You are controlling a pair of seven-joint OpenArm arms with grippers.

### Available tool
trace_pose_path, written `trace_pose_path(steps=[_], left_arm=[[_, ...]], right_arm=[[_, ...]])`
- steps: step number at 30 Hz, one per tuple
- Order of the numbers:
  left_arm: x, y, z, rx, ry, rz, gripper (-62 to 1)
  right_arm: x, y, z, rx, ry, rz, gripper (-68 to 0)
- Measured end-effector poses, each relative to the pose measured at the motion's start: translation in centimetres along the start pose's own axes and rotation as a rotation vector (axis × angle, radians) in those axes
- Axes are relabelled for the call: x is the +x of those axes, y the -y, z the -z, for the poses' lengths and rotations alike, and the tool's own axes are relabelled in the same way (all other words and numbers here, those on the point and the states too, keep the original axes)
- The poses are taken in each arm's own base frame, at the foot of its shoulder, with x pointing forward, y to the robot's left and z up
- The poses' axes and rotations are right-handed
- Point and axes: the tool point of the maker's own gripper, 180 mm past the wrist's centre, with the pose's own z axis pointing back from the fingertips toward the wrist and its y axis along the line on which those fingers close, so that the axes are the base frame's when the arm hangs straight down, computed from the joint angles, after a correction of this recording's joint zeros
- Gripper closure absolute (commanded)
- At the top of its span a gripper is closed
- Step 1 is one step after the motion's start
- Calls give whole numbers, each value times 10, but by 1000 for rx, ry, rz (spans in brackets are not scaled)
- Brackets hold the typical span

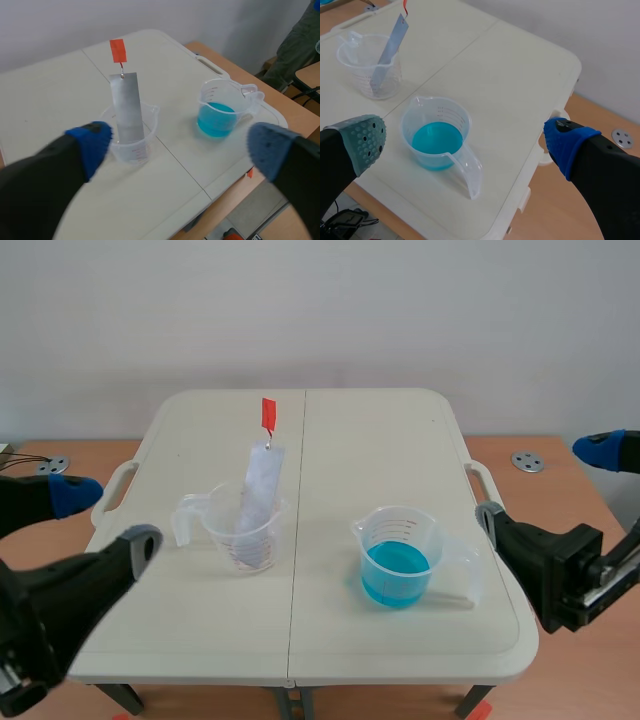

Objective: Hold the metal plate by the orange handle, dip it into the blue solution, take it out and point at it, then put the plate back in the beaker on the left.
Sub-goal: 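Lift the metal plate out of the left beaker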

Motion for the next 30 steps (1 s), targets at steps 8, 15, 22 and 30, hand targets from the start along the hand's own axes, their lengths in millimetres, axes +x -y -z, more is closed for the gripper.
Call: trace_pose_path(steps=[8,15,22,30], left_arm=[[-8,0,0,-2,-46,1,-23],[-30,-3,-19,27,-151,5,-23],[-61,-8,-62,81,-310,-19,-23],[-89,11,-102,76,-463,-86,-23]], right_arm=[[17,-14,34,68,47,-7,-663],[18,-16,71,104,80,10,-663],[18,-18,109,102,93,80,-663],[23,-35,151,157,106,125,-663]])
